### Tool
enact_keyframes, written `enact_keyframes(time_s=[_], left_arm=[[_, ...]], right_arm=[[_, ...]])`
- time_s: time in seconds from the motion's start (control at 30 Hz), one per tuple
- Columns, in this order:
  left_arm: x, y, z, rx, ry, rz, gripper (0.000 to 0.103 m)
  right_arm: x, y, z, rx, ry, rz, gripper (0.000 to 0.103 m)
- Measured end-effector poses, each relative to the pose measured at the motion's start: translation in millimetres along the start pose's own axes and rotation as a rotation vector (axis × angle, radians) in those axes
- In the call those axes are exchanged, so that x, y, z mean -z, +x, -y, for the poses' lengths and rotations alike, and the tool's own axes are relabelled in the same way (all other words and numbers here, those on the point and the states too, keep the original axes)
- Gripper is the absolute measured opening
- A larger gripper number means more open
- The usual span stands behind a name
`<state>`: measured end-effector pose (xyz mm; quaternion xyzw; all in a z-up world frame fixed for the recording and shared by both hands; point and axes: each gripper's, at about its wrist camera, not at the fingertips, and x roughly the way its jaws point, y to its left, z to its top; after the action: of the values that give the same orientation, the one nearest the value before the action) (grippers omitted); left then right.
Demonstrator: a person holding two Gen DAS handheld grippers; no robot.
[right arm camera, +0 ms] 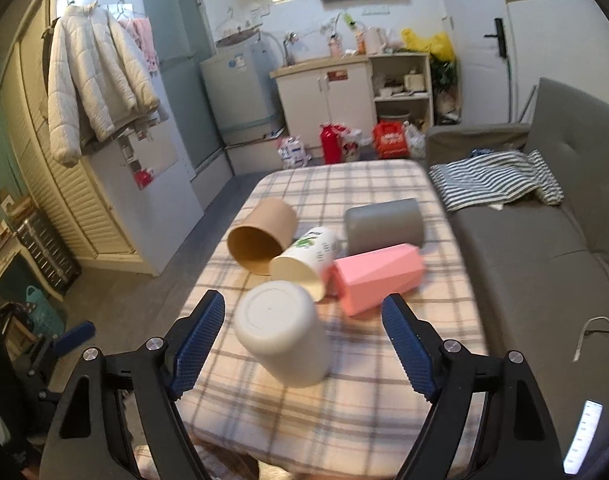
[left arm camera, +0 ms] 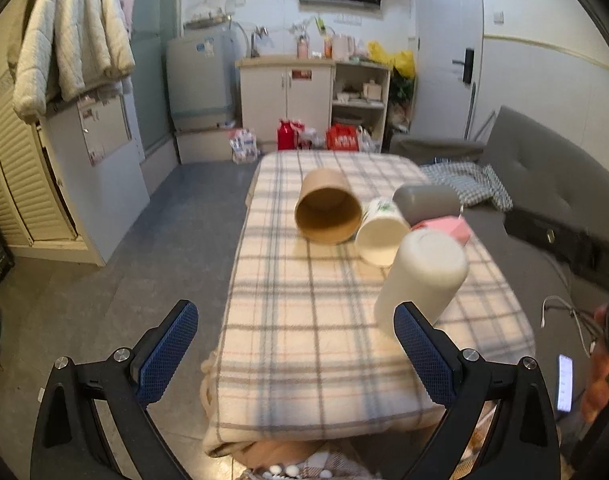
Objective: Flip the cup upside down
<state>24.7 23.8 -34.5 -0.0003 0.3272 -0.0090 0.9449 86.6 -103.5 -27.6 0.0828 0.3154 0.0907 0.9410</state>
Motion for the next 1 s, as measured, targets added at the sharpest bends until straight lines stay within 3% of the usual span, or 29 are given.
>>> enact_keyframes(time_s=[0.2, 0.3, 0.43, 1.0], left_arm=[[2, -15, 20, 0.009, -0.021, 0.072, 0.101], [3, -19, 28, 0.008, -0.019, 0.092, 0.101], [4, -19, 35, -0.014, -0.010, 0.106, 0.103], [10, -14, 33, -0.018, -0.006, 0.078, 0.103]], right_arm=[[23, -22, 23, 0.083, -0.005, 0.001, 0.083], [35, -25, 36, 0.121, 0.019, -0.010, 0.096], [43, -27, 46, 0.149, 0.028, -0.019, 0.102], [54, -15, 38, 0.150, -0.006, -0.042, 0.103]])
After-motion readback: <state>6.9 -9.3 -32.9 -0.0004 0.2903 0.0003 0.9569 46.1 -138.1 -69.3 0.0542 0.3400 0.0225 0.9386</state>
